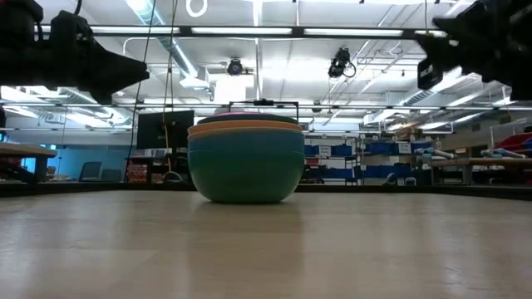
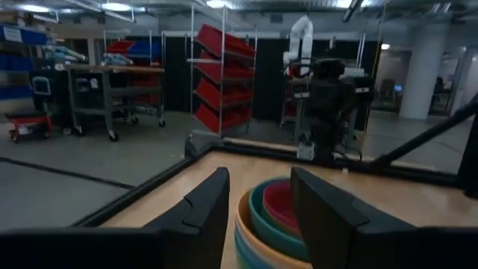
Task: Nest bowls inside each other
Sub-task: Return to Home Position
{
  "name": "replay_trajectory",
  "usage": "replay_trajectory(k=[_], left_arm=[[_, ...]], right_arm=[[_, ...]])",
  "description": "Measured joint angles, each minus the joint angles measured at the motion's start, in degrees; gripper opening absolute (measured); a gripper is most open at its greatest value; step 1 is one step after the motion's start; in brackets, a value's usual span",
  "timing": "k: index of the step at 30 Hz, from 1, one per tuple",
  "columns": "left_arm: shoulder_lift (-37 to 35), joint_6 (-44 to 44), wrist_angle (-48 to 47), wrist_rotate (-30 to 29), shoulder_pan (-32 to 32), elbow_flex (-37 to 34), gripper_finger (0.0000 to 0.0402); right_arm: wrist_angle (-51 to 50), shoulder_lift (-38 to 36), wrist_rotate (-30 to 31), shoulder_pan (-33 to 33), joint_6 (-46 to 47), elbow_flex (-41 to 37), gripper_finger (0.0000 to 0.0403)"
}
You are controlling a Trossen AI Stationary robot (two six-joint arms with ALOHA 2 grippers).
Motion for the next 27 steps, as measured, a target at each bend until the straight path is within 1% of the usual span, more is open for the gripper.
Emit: replay_trajectory(k=[2,3,5,7,9,12,13,15,18,22,25,27], left_arm=[[-0.02,0.0,0.78,-0.15,0.0,0.0,0.0152],[0.0,0.0,1.09,-0.15,0.0,0.0,0.0152],[0.0,0.0,1.52,-0.16,0.0,0.0,0.0152],[0.0,-0.09,1.62,-0.22,0.0,0.0,0.0152],[0.0,-0.09,1.41,-0.96,0.0,0.0,0.0152],[0.0,-0.11,1.33,-1.77,0.01,0.0,0.0152],[0.0,-0.11,1.32,-2.05,0.0,0.0,0.0152],[0.0,-0.11,1.27,-2.52,0.0,0.0,0.0152],[0.0,-0.12,1.31,-2.56,0.01,0.0,0.0152],[0.0,-0.31,1.27,-2.54,0.0,0.0,0.0152],[0.0,-0.61,1.11,-2.53,0.02,0.0,0.0152],[0.0,-0.68,0.64,-2.51,0.0,0.0,0.0152]], right_arm=[[3.13,0.16,1.41,2.47,2.1,2.58,0.0128],[3.4,0.11,2.36,3.4,3.02,4.76,0.0128],[1.51,0.11,2.28,4.61,5.99,10.75,0.0128],[-5.7,0.28,0.44,4.67,10.87,18.7,0.0128],[-16.05,1.17,-1.3,4.56,13.79,27.77,0.0128],[-31.71,4.16,-2.59,4.58,13.58,40.56,0.0128],[-35.1,5.75,-2.58,4.58,12.5,44.09,0.0128],[-38.48,9.09,-2.93,4.58,9.17,49.04,0.0128],[-38.04,14.29,-5.27,4.56,4.79,52.06,0.0128],[-38.06,20.53,-6.51,2.36,0.68,52.49,0.0128],[-35.58,25.45,-10.76,-0.4,1.72,52.46,0.0128],[-28.62,27.73,-15.26,-2.36,5.26,52.43,0.0128]])
